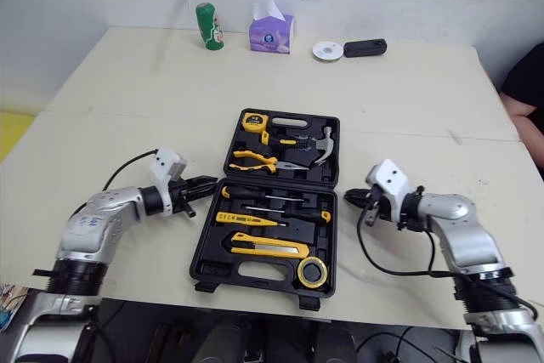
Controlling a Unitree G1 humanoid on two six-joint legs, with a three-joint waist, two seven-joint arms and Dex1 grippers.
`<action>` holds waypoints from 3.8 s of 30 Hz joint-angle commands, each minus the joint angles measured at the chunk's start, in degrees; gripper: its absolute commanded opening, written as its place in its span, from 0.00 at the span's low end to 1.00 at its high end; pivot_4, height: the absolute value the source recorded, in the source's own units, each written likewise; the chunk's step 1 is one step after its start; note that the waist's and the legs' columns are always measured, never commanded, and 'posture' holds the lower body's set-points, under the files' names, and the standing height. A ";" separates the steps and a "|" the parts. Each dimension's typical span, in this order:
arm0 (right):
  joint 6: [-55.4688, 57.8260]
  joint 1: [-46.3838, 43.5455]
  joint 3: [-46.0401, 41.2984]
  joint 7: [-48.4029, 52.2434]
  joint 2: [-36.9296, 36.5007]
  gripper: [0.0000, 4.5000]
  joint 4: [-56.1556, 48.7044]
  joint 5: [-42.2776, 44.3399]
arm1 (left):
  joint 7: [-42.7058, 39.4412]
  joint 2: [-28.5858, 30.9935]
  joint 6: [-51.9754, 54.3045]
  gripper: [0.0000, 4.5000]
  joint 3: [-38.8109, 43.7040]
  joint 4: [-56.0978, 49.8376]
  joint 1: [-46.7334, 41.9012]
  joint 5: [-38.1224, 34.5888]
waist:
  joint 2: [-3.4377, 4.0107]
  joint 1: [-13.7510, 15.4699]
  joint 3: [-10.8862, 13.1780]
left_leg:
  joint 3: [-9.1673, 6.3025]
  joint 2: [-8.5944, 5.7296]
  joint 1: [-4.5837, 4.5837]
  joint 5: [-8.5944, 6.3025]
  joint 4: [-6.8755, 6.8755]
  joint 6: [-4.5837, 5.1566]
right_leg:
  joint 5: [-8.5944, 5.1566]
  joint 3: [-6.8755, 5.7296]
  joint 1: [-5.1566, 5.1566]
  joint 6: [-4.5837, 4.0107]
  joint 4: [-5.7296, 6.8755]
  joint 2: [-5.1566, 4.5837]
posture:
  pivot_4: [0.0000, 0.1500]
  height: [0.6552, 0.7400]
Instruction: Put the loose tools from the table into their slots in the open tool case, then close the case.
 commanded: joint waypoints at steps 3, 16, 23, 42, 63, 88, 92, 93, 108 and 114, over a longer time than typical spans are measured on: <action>19.98 -2.59 -5.00 -4.04 -2.86 0.73 -8.59 7.75 | -0.35 4.21 10.03 0.87 6.58 -5.50 -5.98 -7.63 | -0.01 -0.27 0.02 | -0.05 0.02 -0.01 0.01 -0.01 -0.06 | -0.01 0.00 -0.04 -0.01 0.04 -0.03 | 1.00 1.00; 66.86 -30.41 -9.27 -27.76 6.72 0.98 -2.84 18.63 | -0.06 7.08 46.78 1.00 -6.08 4.22 -32.90 -12.42 | 0.04 -0.91 0.08 | -0.06 -0.04 -0.22 0.05 -0.04 -0.09 | -0.07 0.02 -0.26 -0.12 0.21 0.14 | 1.00 1.00; 66.86 -33.52 -10.96 -38.90 11.07 0.98 2.90 18.74 | 3.44 4.64 39.63 1.00 -11.70 15.90 -36.60 -4.30 | 0.04 -1.03 0.08 | -0.01 0.01 -0.38 0.13 -0.04 -0.20 | -0.07 0.17 -0.46 -0.11 0.22 0.73 | 1.00 1.00; 66.86 -36.01 -11.93 -48.13 15.65 0.98 7.11 19.40 | 3.12 -0.02 32.67 1.00 -15.53 29.08 -41.64 4.58 | 0.03 -1.51 0.08 | 0.13 0.01 -0.92 0.45 0.02 -0.25 | -0.07 0.34 -1.23 -0.13 0.66 0.78 | 1.00 1.00; 66.86 -35.94 -11.74 -52.23 18.48 1.00 7.01 17.88 | 1.84 -3.07 29.16 0.88 -15.07 33.90 -42.73 8.74 | 0.03 -1.89 0.08 | 0.13 -0.01 -0.90 0.48 0.06 -0.21 | -0.07 0.37 -1.23 -0.13 0.80 0.73 | 1.00 1.00; 57.58 -33.26 -15.46 -55.12 25.26 0.00 2.16 13.67 | 0.45 -5.75 27.68 0.08 -6.05 25.51 -40.07 3.62 | -0.07 -2.32 0.01 | 0.13 -0.02 -0.76 0.58 0.14 -0.27 | -0.08 0.71 -1.21 -0.14 1.09 0.72 | 1.00 1.00; 47.26 -29.07 -10.77 -50.01 23.09 0.00 -4.57 12.22 | 1.32 -6.04 20.70 0.07 -1.81 25.13 -39.62 3.22 | -0.08 -2.28 0.02 | 0.16 -0.04 -0.94 0.60 0.18 -0.29 | -0.07 0.79 -1.41 -0.13 1.14 0.74 | 1.00 1.00; 43.50 -27.62 -10.45 -48.58 23.05 0.00 -5.99 11.90 | 1.25 -6.39 17.58 0.07 -0.56 24.59 -38.91 2.92 | -0.08 -2.30 0.02 | 0.16 -0.05 -1.02 0.60 0.17 -0.29 | -0.08 0.79 -1.49 -0.14 1.13 0.74 | 1.00 1.00; -36.76 -8.08 6.55 -38.89 12.04 0.00 14.13 -19.46 | 2.41 -10.14 -30.64 0.03 5.58 24.27 -22.88 5.36 | -0.14 -2.28 0.05 | 0.34 -0.07 -1.66 0.67 0.49 -0.15 | -0.04 0.37 -2.09 -0.08 1.28 0.74 | 1.00 1.00; -55.13 -6.49 9.52 -47.04 10.03 0.00 26.88 -29.28 | 6.63 -9.04 -48.59 0.03 7.27 28.11 -19.96 7.11 | -0.15 -2.45 0.05 | 0.30 0.00 -1.62 0.67 0.72 -0.14 | -0.04 0.37 -2.02 -0.10 1.39 0.73 | 1.00 1.00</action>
